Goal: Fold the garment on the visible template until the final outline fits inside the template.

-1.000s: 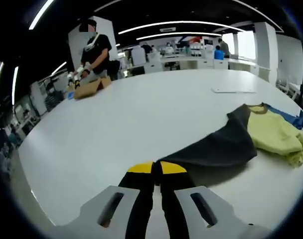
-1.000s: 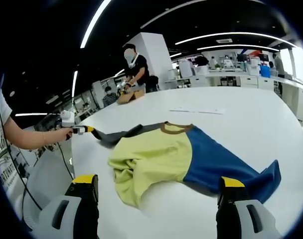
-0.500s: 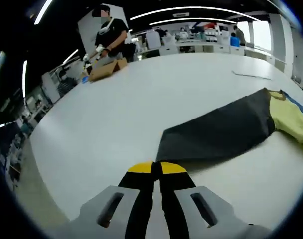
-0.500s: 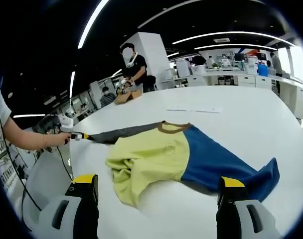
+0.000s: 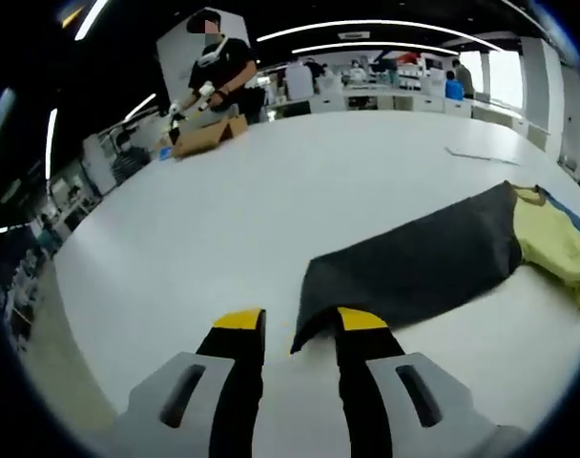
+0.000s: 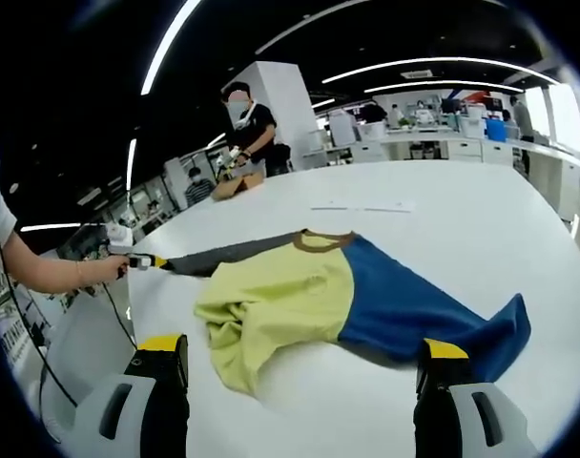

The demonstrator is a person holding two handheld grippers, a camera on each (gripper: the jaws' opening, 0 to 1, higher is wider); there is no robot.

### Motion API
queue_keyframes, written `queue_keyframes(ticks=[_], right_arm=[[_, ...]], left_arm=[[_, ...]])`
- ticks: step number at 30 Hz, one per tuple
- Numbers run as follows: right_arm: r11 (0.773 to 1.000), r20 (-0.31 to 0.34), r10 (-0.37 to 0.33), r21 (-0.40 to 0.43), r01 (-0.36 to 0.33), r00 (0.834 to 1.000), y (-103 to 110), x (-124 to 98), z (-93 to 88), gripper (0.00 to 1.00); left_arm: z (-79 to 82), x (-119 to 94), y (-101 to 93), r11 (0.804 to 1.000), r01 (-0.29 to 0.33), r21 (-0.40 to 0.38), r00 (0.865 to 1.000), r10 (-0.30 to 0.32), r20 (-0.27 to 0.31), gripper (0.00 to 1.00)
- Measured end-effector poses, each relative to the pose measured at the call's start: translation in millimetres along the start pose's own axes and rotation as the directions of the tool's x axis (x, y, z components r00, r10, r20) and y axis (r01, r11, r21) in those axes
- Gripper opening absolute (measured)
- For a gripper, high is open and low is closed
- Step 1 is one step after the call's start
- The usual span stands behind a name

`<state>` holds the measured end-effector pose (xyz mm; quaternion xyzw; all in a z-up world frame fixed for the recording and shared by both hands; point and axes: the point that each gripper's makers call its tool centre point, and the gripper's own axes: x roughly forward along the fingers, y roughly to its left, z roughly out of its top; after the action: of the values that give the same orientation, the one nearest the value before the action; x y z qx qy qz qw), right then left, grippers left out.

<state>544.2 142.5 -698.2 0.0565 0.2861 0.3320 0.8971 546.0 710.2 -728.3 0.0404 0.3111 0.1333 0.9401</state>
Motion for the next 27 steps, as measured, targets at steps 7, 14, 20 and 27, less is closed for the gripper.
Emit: queue_keyframes(ticks=[7,14,20,27], right_arm=[[0.998,0.044,-0.058,0.01,0.058,0.997,-17.1,-9.3,7.1,0.98],[0.991,0.097,-0.125,0.061,0.119,0.987,-40.3,-21.8,12.8,0.95],[0.983,0.109,-0.167,0.097,0.157,0.98,-55.7,-32.2,13.2,0.91],[0.971,0.121,-0.208,0.145,0.19,0.971,-72.2,-40.0,11.2,0.87]], left_arm=[[26.0,-3.7,-29.8,0.995,0.099,0.008,0.991,-0.099,0.093,0.61],[45.6,-13.0,-55.2,0.981,0.19,0.042,0.966,-0.194,0.173,0.78],[54.3,-21.9,-76.8,0.958,0.257,0.124,0.937,-0.279,0.212,0.88],[56.5,-31.1,-101.1,0.922,0.359,0.143,0.895,-0.384,0.229,0.97]])
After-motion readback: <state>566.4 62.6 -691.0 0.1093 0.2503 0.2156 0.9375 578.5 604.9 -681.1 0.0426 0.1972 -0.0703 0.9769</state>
